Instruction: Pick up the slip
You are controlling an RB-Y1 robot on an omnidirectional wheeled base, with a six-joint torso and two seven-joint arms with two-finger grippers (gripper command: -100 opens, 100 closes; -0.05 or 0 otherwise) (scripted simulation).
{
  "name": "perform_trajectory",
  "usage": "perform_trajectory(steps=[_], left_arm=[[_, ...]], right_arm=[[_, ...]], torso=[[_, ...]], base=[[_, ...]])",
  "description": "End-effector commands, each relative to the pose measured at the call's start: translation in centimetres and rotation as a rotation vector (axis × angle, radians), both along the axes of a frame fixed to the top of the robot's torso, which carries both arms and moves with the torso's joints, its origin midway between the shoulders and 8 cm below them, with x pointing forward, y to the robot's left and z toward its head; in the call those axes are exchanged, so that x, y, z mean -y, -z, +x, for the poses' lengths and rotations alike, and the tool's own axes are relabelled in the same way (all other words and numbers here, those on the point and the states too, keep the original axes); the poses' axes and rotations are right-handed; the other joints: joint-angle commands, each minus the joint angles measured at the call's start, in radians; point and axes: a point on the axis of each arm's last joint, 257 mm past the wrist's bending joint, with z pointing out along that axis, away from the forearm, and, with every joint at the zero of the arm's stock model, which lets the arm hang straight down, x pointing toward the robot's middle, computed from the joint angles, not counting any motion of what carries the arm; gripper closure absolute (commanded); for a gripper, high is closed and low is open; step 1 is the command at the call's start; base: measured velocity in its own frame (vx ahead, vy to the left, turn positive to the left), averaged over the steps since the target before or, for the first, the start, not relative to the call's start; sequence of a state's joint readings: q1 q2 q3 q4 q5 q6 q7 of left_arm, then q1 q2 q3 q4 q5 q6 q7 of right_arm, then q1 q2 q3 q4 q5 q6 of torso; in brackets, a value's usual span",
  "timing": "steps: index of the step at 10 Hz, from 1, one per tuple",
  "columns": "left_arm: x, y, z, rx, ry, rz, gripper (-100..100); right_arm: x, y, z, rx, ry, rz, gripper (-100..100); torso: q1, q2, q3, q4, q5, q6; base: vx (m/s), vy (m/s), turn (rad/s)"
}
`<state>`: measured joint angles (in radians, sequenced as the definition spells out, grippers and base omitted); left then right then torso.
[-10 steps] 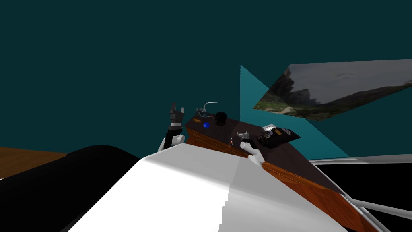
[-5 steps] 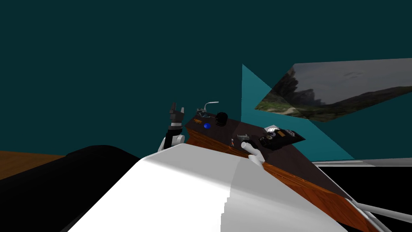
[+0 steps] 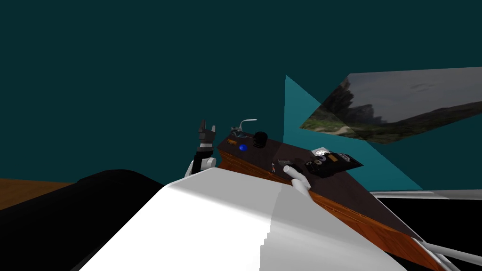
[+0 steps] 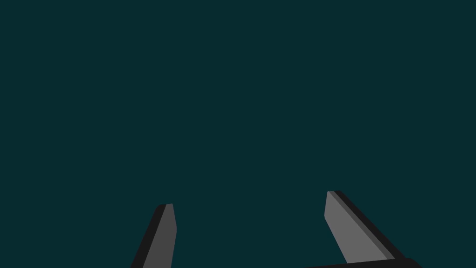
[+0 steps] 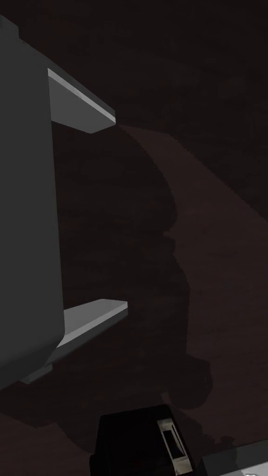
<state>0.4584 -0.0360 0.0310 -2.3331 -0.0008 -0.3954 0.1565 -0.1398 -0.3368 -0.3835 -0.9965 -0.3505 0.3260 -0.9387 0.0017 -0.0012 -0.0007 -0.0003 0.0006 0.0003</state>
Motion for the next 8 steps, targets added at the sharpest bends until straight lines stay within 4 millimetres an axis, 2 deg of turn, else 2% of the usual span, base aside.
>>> perform_trajectory(steps=[1,3,4,5,8], left_arm=[[0.0,0.0,0.0,0.0,0.0,0.0,0],[0.0,0.0,0.0,0.0,0.0,0.0,0],[0.0,0.0,0.0,0.0,0.0,0.0,0],[0.0,0.0,0.0,0.0,0.0,0.0,0],[0.0,0.0,0.0,0.0,0.0,0.0,0]], right_arm=[[0.2,1.6,-0.9,-0.041,0.03,0.047,-100],[0.6,2.0,-1.0,-0.057,0.07,0.103,-100],[0.5,3.1,-1.8,-0.08,0.078,0.113,-100],[0.8,3.1,-1.6,-0.085,0.113,0.163,-100],[0.7,5.7,-3.7,-0.152,0.17,0.238,-100]], torso=[[0.0,0.0,0.0,0.0,0.0,0.0],[-0.001,0.001,0.0,0.0,0.0,0.0],[-0.001,0.0,0.0,0.0,0.0,0.0],[-0.001,0.0,0.0,0.0,0.0,0.0],[0.0,0.0,0.0,0.0,0.0,0.0]], base=[[0.019,0.023,0.011],[0.015,0.014,0.01],[0.021,0.019,0.013],[0.018,0.021,0.012],[0.02,0.024,0.013]])
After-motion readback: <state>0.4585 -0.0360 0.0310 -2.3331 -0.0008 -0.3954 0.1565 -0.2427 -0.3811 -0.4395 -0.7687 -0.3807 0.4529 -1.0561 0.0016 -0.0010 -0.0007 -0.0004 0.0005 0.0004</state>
